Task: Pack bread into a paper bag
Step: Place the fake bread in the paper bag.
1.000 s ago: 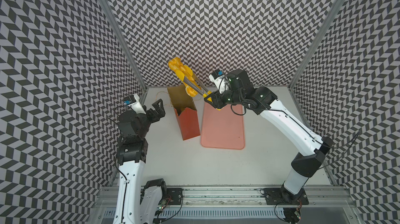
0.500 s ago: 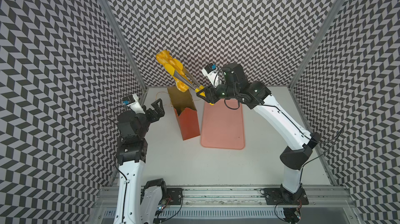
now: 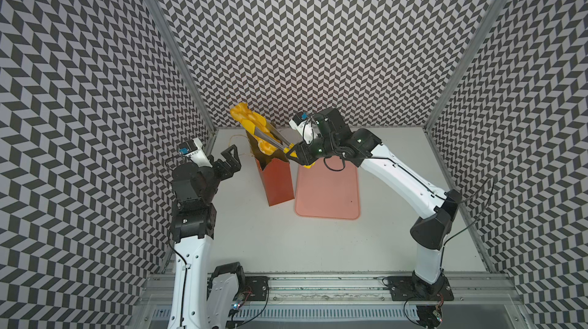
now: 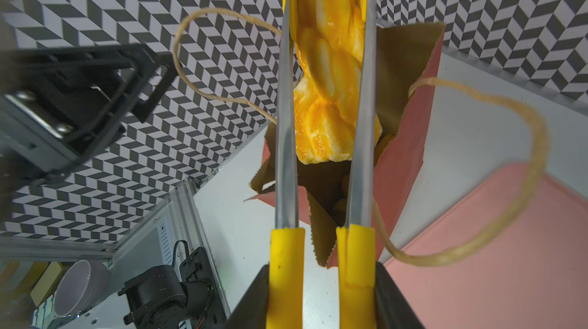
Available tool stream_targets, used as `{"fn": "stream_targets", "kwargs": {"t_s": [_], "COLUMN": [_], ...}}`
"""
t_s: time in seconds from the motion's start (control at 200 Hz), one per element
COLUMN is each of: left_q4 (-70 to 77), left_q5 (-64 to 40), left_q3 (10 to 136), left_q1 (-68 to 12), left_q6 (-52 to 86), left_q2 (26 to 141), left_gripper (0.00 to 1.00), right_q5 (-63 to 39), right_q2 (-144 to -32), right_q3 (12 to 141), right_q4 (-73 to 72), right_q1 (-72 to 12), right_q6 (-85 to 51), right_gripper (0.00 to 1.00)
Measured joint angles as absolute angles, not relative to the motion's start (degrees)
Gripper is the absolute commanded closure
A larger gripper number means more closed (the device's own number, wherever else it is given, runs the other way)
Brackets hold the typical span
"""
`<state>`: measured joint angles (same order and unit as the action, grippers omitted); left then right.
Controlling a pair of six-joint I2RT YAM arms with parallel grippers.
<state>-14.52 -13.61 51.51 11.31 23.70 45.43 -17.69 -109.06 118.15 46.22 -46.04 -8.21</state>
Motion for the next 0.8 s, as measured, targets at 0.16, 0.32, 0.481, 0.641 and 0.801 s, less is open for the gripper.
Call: {"fn": "stream_targets", "kwargs": {"t_s": [0.16, 0.32, 0.481, 0.641, 0.801], "left_q4": [-14.22, -14.15, -14.13, -14.13, -14.11], "left_q5": [-13.87, -14.11, -14.31, -14.52, -14.74], "left_q3": [51.22, 51.20, 51.20, 51.20, 51.20], "left_q1": [11.62, 11.75, 11.84, 12.05, 12.05], "left_q6": [23.73, 23.92, 23.92, 23.94, 24.03], "left_q2": [45.43, 45.43, 45.43, 45.43, 45.43], "left_gripper": [0.02, 0.02, 0.02, 0.02, 0.02], "right_q5": [-17.96, -18.04, -18.00, -17.72, -17.39], "right_q2": [-107.15, -104.18, -102.43, -101.49, -100.62], "right_q3": [110.15, 106.52, 104.97, 103.85, 103.00], "right_q4": [43.29, 41.10, 40.66, 40.73, 40.47], "right_q1": [-46.11, -46.17, -46.33, -46.39, -46.39], "right_q6": [-8.62, -9.13, -9.50, -9.69, -10.17], "right_gripper": [0.82, 0.82, 0.79, 0.66, 0.58]}}
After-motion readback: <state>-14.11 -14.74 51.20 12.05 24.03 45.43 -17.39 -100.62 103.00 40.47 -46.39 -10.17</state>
